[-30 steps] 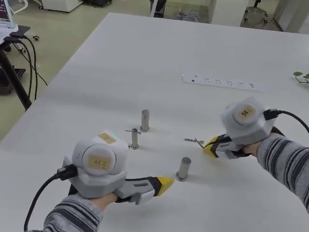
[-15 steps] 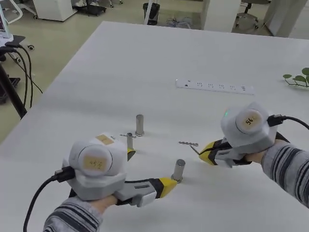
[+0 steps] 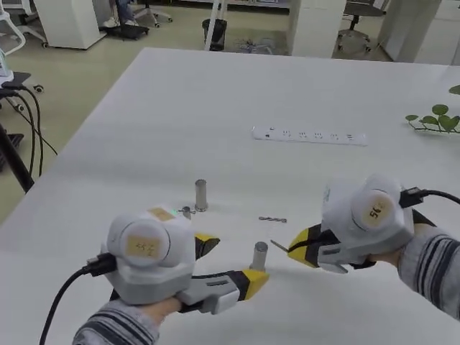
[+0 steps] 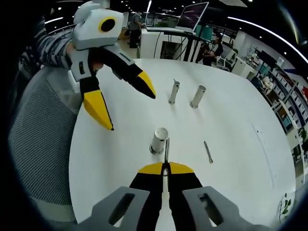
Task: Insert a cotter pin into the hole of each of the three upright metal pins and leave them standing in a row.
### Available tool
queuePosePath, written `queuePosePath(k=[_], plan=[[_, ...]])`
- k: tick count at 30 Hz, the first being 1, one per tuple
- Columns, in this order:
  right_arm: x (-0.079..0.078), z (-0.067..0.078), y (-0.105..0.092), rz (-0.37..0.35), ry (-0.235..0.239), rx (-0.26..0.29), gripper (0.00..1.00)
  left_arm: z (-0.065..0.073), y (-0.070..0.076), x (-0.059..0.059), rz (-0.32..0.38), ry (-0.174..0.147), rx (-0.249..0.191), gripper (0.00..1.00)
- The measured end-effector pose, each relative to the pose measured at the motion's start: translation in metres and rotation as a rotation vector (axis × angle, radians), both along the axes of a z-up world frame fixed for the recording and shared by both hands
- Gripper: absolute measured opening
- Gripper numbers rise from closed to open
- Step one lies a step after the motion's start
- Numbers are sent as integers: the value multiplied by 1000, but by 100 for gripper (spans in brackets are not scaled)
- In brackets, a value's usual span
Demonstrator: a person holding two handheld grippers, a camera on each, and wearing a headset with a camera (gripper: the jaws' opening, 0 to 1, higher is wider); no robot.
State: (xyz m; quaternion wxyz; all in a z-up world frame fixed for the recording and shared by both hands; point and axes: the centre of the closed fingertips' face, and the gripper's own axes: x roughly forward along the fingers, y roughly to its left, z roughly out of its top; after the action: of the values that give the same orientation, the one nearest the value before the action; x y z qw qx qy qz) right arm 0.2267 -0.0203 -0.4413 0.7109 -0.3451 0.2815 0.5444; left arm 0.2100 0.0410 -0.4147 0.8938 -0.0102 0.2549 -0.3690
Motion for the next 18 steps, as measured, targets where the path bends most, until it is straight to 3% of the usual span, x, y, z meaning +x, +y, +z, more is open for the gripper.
queuePosePath(k=[13,18], plan=[[-26,13,19,128,-41,47,0,3,-12,-10,-28,58,-67,26],[-32,17,26,179,-70,50,0,6,-18,-12,-27,90,-142,19]])
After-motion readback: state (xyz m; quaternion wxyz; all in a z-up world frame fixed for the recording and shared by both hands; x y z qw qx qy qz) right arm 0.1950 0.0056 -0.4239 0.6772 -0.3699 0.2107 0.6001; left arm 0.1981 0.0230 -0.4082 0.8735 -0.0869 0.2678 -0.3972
